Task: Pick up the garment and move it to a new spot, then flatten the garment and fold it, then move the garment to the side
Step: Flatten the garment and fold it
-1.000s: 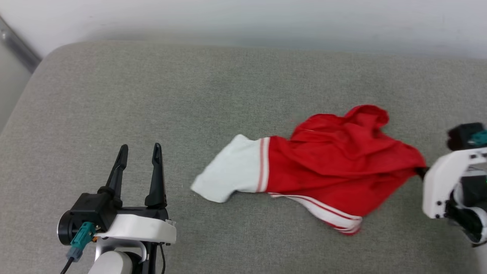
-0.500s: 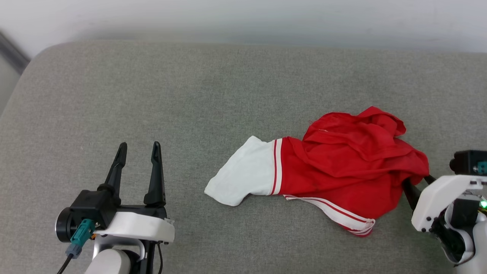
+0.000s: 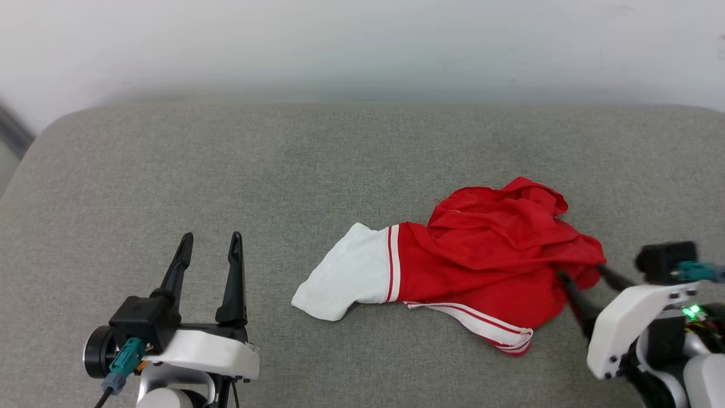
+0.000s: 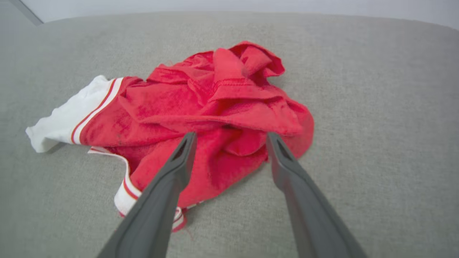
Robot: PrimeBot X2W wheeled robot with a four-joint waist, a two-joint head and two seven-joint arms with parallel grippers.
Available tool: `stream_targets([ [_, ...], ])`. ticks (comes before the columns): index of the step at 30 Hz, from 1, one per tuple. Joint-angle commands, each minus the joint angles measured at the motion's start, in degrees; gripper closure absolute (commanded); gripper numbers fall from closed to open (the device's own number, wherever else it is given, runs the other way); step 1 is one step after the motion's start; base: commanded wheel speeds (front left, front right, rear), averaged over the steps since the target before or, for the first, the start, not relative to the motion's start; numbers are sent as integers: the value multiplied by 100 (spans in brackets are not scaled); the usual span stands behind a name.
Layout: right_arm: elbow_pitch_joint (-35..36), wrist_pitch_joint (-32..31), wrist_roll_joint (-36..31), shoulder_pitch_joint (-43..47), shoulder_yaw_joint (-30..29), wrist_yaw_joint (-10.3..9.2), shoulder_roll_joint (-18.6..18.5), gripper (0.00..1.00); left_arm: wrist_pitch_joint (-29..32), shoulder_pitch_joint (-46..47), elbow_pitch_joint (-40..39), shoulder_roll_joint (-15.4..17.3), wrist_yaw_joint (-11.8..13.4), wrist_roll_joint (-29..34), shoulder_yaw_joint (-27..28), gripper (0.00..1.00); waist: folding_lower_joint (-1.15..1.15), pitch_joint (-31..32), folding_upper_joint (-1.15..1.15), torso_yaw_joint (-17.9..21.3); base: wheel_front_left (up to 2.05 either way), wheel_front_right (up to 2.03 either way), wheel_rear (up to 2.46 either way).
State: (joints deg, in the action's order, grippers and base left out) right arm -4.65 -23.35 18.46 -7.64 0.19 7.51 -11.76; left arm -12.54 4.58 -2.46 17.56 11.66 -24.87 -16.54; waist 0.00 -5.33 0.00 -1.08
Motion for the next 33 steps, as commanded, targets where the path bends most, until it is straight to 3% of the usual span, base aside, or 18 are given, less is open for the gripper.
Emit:
stream_targets([
  [1,145,-352,61,135,189,-4,-130,0,15,-75,-21,26,35,-5,-10,0,0,24,0,3,0,0,0],
  [6,608,-1741,307,452,800,-4,-404,0,27,-125,-36,8,43,-35,-38,0,0,40,0,-49,0,0,0],
  [10,763,-2266,432,579,1095,-3,-490,0,12,-112,-51,-16,55,-53,-46,0,0,-57,0,-116,0,0,0],
  [15,513,-2245,451,351,1277,-4,-486,0,-3,38,-65,-51,30,-47,-77,0,0,-248,0,-200,0,0,0],
  [25,-762,-1614,543,-294,1834,-3,-404,0,-90,291,121,-89,-61,-92,-69,0,0,-629,0,-347,0,0,0],
  [26,-853,-1589,578,-305,1900,-3,-394,23,-95,298,143,-99,-60,-90,-70,0,0,-639,0,-349,0,0,0],
  [27,-929,-1558,629,-323,1946,-2,-385,71,-108,304,162,-105,-64,-87,-70,0,0,-646,0,-351,0,0,0],
  [28,-983,-1526,663,-343,1970,-2,-382,100,-120,311,178,-111,-68,-85,-72,0,0,-648,0,-350,0,0,0],
  [33,-779,-1250,718,-368,1757,-3,-481,100,-141,268,263,-116,-57,-95,-56,0,0,-528,0,-299,0,0,0],
])
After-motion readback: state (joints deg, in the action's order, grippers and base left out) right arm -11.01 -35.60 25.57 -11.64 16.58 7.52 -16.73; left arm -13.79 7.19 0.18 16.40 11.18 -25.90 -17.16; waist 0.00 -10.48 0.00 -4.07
